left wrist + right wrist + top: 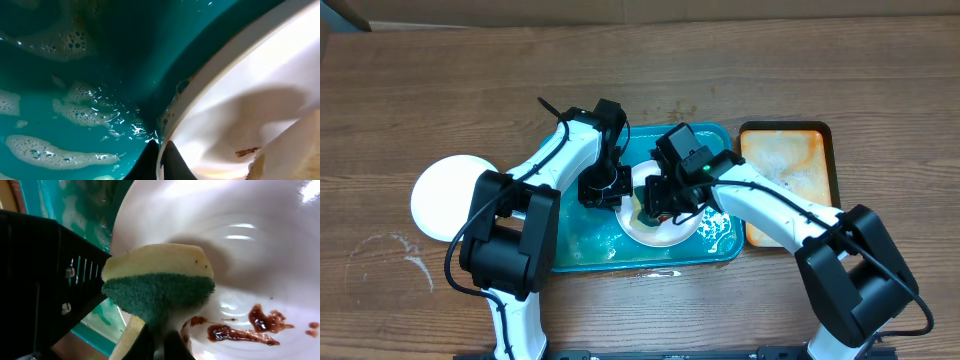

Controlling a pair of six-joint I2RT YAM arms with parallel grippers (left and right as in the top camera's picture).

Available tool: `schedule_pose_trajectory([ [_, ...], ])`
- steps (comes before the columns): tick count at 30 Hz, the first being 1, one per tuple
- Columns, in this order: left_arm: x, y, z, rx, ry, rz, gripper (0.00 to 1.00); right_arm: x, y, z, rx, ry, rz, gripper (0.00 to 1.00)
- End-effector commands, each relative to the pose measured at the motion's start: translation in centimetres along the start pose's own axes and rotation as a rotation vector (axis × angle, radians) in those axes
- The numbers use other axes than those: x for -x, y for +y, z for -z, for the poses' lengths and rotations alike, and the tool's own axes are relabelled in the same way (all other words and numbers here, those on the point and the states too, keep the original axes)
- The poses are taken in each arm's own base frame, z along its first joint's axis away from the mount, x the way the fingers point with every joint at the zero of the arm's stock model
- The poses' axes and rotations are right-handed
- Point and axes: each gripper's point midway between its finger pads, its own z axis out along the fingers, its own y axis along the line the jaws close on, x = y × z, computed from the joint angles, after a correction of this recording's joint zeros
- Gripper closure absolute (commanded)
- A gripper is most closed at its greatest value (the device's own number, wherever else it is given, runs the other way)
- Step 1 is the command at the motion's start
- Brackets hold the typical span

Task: Clean dirty plates on tray and stack at the side
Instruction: 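Scrub the white plate with the sponge while the left gripper holds it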

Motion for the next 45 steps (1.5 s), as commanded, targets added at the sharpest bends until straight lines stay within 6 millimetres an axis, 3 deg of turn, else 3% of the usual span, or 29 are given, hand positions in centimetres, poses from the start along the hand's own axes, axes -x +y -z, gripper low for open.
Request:
schedule_pose_trajectory([
  [1,-0.4,0.1,-0.4,0.004,0.013,0.023,0.92,-0.1,0.4,-0.4,-0.001,-0.011,0.011,0.96],
  [7,-0.4,0.1,-0.4,0.005,0.013,0.023,0.93,-0.9,-0.7,-1.5,-0.004,-0.013,0.008,0.96],
  [13,-0.4,0.1,-0.4,0.006,0.012,0.023,0.96,-0.8,-3.8,-1.9,-0.129,-0.065,-0.004,0.96],
  [19,-0.5,0.6,-0.8,0.027,0.013,0.025,0.96,-0.3,-6.3,-1.6,-0.255,-0.119,-0.006,0.96],
  [29,-1.0,1.7,-1.4,0.067,0.024,0.033,0.96,0.8,-8.1,-0.7,-0.329,-0.136,0.086,0.96],
  [36,-1.0,1.6,-1.4,0.065,0.021,0.032,0.96,2.3,-8.3,0.8,-0.399,-0.117,0.309,0.96],
  [41,-1.0,1.6,-1.4,0.062,0.023,0.032,0.96,4.3,-8.6,3.4,-0.525,-0.161,0.319,0.96],
  [45,-1.0,1.6,-1.4,0.062,0.023,0.032,0.96,5.4,-7.1,5.4,-0.53,-0.183,0.333,0.96],
])
